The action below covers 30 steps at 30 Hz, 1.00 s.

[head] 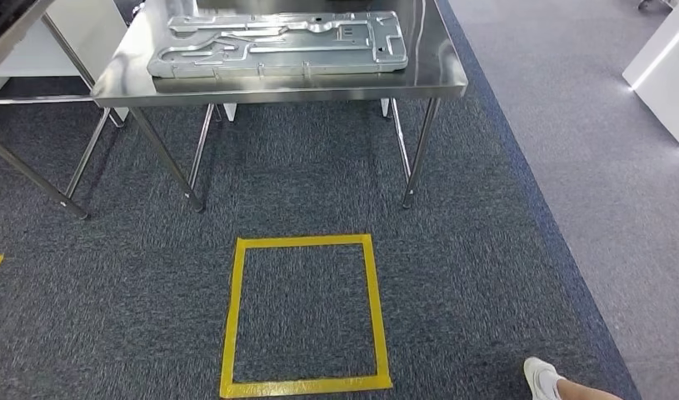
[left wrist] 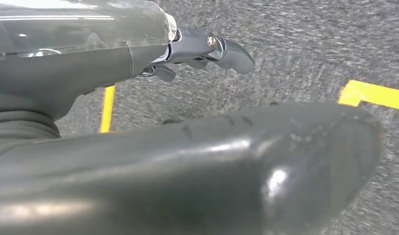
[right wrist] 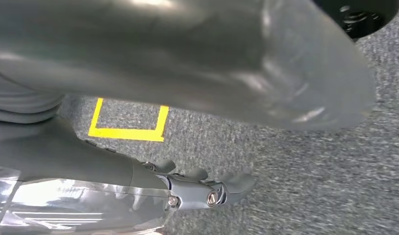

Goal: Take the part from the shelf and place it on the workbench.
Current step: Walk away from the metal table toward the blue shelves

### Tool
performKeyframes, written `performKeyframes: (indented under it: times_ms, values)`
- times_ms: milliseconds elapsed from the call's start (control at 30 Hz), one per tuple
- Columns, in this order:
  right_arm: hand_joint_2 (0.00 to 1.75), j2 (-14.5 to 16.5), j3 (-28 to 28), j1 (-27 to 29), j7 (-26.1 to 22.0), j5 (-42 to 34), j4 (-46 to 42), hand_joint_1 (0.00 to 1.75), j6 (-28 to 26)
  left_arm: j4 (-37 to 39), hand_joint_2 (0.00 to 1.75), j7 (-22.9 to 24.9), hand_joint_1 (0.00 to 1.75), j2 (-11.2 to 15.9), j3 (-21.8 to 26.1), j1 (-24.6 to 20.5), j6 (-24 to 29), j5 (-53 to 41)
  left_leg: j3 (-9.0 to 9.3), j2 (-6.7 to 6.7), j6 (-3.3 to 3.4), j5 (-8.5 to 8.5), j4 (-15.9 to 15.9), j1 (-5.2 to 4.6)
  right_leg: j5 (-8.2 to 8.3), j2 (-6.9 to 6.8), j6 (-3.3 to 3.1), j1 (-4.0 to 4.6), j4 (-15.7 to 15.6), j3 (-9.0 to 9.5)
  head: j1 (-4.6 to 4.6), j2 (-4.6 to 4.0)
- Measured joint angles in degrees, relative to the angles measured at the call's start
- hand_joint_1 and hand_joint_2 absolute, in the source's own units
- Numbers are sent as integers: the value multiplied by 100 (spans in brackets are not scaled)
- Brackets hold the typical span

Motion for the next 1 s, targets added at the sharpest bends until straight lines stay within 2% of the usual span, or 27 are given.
performKeyframes:
  times_ms: [33, 67, 100, 133, 167, 200, 267, 300, 333, 367, 400, 433, 467, 500, 533, 567, 633, 667, 700, 767, 800, 833, 867, 900, 933, 967, 1000]
  values:
    - [0, 6, -7, -5, -6, -12, 0, 0, -4, -5, 0, -20, 0, 10, 0, -14, -25, -13, 207, -4, 23, -75, -318, -14, 54, -7, 32, 2, 9, -20, 0, 0]
    - [0, 10, -15, -4, -15, -23, 1, 0, -8, -9, 0, -34, 0, 19, 0, -21, -48, -25, 265, -7, 48, -110, -452, -28, 111, -14, 64, 2, 3, -29, 1, 1]
    - [0, 13, -25, -5, -24, -36, 2, 0, -12, -9, 0, -46, 0, 27, 1, -23, -69, -37, 217, -6, 78, -65, -445, -30, 174, -19, 98, 0, -11, -41, 2, 0]
    - [0, 13, -33, -13, -34, -46, 3, 0, -14, -9, 0, -55, 0, 32, 1, -28, -86, -45, 160, 8, 113, -2, -446, -27, 164, -8, 127, -11, 12, -77, 2, 0]
    - [0, 13, -39, -21, -41, -56, 4, 0, -15, -9, 0, -61, 0, 37, 2, -41, -101, -52, 89, 21, 155, 70, -441, -21, 49, 7, 153, -19, 102, -134, 4, 0]
    - [0, 13, -45, -27, -45, -63, 5, 0, -15, -9, 0, -64, 0, 42, 2, -50, -111, -57, 9, 35, 193, 146, -447, -18, -178, 24, 174, -24, 296, -213, 5, -1]
    - [0, 23, -66, -34, -48, -70, 5, 0, -15, -10, 0, -68, 0, 51, 2, -64, -124, -72, -171, 46, 243, 289, -437, -28, -796, 42, 198, -34, 990, -397, 6, 0]
    - [0, 31, -74, -35, -48, -72, 6, 0, -15, -10, 0, -69, 0, 58, 2, -63, -127, -78, -272, 47, 250, 358, -423, -37, -985, 45, 205, -34, 1355, -460, 5, 0]
    - [0, 39, -82, -36, -48, -72, 7, 0, -15, -10, 0, -67, 0, 63, 2, -64, -131, -83, -385, 47, 248, 427, -399, -45, -1034, 46, 207, -34, 1607, -464, 5, 0]
    - [0, 44, -85, -40, -49, -72, 7, 0, -16, -10, 0, -61, 0, 68, 2, -65, -132, -87, -503, 46, 240, 492, -367, -51, -951, 48, 202, -34, 1677, -382, 4, 0]
    - [0, 48, -87, -46, -54, -73, 7, 0, -19, -10, 0, -53, 0, 74, 2, -66, -132, -91, -621, 44, 228, 551, -327, -54, -800, 50, 189, -33, 1542, -199, 4, 0]
    - [0, 50, -90, -56, -60, -75, 7, 0, -22, -10, 0, -43, 0, 78, 2, -68, -132, -96, -727, 41, 213, 605, -285, -55, -671, 51, 170, -32, 1226, 82, 4, 0]
    - [0, 52, -93, -66, -68, -77, 7, 0, -28, -10, 0, -34, 0, 81, 2, -68, -132, -103, -821, 38, 194, 651, -242, -61, -631, 55, 147, -22, 786, 432, 4, 0]
    - [0, 53, -97, -75, -78, -79, 6, 0, -34, -10, 0, -27, 0, 82, 2, -68, -132, -109, -891, 37, 170, 695, -205, -66, -670, 59, 120, -11, 352, 740, 4, 0]
    - [0, 55, -102, -80, -89, -80, 6, 0, -38, -10, 0, -24, 0, 82, 2, -68, -133, -114, -934, 38, 144, 742, -182, -66, -726, 62, 95, 5, 34, 952, 4, 0]
    - [0, 57, -110, -82, -100, -81, 5, 0, -42, -10, 0, -23, 0, 83, 2, -68, -135, -118, -964, 40, 113, 789, -170, -62, -773, 65, 69, 26, -151, 1055, 3, 0]
    - [0, 68, -128, -81, -115, -81, 7, 0, -43, -10, 0, -29, 0, 85, 4, -67, -143, -119, -998, 30, 49, 841, -157, -45, -709, 52, -1, 29, -207, 1009, 3, 0]
    - [0, 73, -135, -86, -118, -79, 8, 0, -41, -10, 0, -38, 0, 86, 5, -65, -146, -120, -1042, 21, 14, 745, -81, -36, -657, 38, -52, 21, -214, 964, 3, 0]
    - [0, 78, -139, -92, -122, -77, 9, 0, -39, -10, 0, -49, 0, 85, 6, -62, -148, -119, -1105, 11, -18, 567, 74, -27, -598, 23, -97, 11, -222, 912, 3, 0]
    - [0, 82, -150, -98, -136, -73, 9, 0, -35, -10, 0, -78, 0, 84, 8, -59, -148, -122, -1320, 4, -76, -7, 754, 3, -477, 5, -151, 19, -214, 767, 2, 0]
    - [0, 82, -157, -96, -144, -71, 9, 0, -33, -10, 0, -90, 0, 84, 10, -58, -148, -126, -1409, 4, -95, -213, 1136, 15, -417, 3, -153, 27, -204, 682, 2, 0]
    - [0, 82, -163, -94, -155, -69, 9, 0, -28, -10, 0, -101, 0, 84, 11, -58, -149, -135, -1444, 5, -109, -311, 1432, 22, -355, 2, -150, 33, -186, 584, 2, 0]
    - [0, 82, -167, -93, -167, -66, 9, 0, -21, -10, 0, -108, 0, 84, 13, -58, -149, -147, -1379, 5, -113, -260, 1521, 25, -299, 1, -143, 36, -161, 485, 2, 0]
    - [0, 82, -170, -93, -177, -64, 9, 0, -13, -10, 0, -113, 0, 85, 13, -59, -149, -157, -1206, 4, -108, -115, 1396, 26, -248, 2, -134, 36, -131, 385, 2, 0]
    - [0, 83, -172, -93, -188, -62, 9, 0, -6, -10, 0, -118, 0, 86, 13, -62, -146, -166, -934, 4, -95, 43, 1076, 25, -205, 5, -121, 35, -99, 297, 2, 0]
    - [0, 85, -173, -93, -196, -62, 9, 0, -3, -10, 0, -125, 0, 89, 13, -70, -134, -173, -601, 3, -72, 121, 638, 20, -170, 7, -106, 39, -72, 226, 2, 0]
    - [0, 88, -174, -93, -201, -64, 9, 0, -2, -11, 0, -132, 0, 93, 13, -78, -117, -179, -287, 2, -43, 128, 188, 9, -140, 7, -85, 45, -48, 176, 2, 0]
